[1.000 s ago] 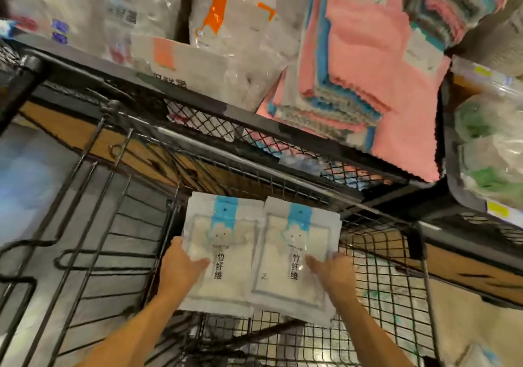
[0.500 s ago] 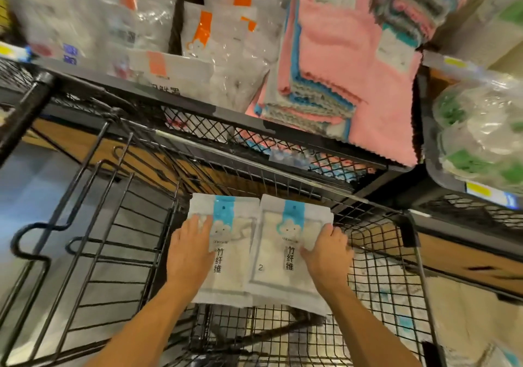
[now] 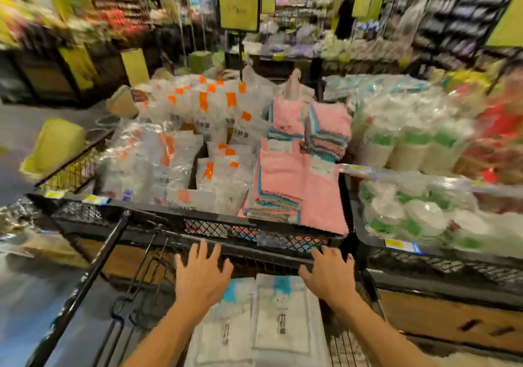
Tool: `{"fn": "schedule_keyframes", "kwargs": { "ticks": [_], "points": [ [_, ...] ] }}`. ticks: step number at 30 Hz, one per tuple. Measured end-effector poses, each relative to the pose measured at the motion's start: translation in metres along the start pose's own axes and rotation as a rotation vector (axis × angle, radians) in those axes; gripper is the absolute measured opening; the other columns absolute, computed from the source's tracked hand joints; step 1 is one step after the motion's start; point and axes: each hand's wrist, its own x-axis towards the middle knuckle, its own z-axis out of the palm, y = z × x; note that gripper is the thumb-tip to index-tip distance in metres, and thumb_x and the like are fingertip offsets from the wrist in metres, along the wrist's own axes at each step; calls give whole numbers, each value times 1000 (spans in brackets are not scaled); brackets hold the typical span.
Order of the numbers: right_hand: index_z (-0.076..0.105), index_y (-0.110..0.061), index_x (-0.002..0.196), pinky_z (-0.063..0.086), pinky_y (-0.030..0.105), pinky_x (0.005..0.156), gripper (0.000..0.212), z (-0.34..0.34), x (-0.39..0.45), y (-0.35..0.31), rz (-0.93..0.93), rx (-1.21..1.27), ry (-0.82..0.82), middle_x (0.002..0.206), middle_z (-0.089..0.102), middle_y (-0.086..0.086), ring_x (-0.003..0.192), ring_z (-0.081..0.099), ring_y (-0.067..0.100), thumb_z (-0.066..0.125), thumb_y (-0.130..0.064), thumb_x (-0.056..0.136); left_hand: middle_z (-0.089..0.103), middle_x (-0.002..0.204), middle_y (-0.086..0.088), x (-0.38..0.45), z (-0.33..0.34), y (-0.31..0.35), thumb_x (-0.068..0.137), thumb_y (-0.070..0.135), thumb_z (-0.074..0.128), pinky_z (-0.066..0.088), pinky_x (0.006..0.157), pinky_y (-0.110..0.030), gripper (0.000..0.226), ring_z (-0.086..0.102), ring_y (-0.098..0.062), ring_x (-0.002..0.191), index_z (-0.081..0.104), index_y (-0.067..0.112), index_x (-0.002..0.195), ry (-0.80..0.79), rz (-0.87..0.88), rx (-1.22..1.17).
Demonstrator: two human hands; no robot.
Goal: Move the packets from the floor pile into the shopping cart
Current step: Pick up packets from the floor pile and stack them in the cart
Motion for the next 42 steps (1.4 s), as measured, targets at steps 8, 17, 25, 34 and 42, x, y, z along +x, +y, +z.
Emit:
{"fn": "schedule_keyframes", "kwargs": {
  "ticks": [8, 17, 25, 34, 42],
  "points": [
    [47, -29, 148, 29, 53, 114, 59, -98, -49, 6, 39, 44, 152, 152, 48, -1, 144, 37, 25, 37, -60, 99, 21, 168, -2, -24, -106, 18, 102, 58, 22, 14, 123, -59, 62, 16, -25, 155, 27, 32, 159, 159, 117, -35],
    [40, -33, 154, 18, 60, 121, 61, -125, -145, 18, 255, 158, 221, 160, 40, -4, 149, 32, 24, 31, -61, 100, 13, 170, 0, -68, -140, 26, 103, 57, 18, 14, 121, -58, 62, 15, -26, 155, 14, 35, 161, 185, 364, -57],
    [33, -34, 159, 9, 61, 124, 67, -112, -265, 40, 513, 218, 195, 169, 27, -2, 156, 19, 24, 29, -65, 99, 16, 169, 3, -124, -121, 60, 102, 59, 22, 6, 124, -58, 63, 13, -22, 156, 23, 36, 160, 58, 594, -86],
    [46, -26, 151, 33, 48, 117, 71, -99, -402, 118, 763, 181, 284, 158, 45, 1, 146, 37, 27, 19, -63, 96, 15, 169, 0, -214, -98, 157, 104, 58, 21, 11, 124, -58, 63, 13, -24, 156, 21, 32, 161, -11, 851, -17],
    [46, -27, 151, 27, 56, 117, 61, -65, -523, 197, 1010, 227, 271, 155, 48, 0, 143, 42, 27, 38, -60, 100, 12, 170, 1, -301, -54, 250, 102, 63, 19, 8, 124, -58, 67, 12, -24, 156, 17, 35, 162, -83, 1000, 103]
  ]
}}
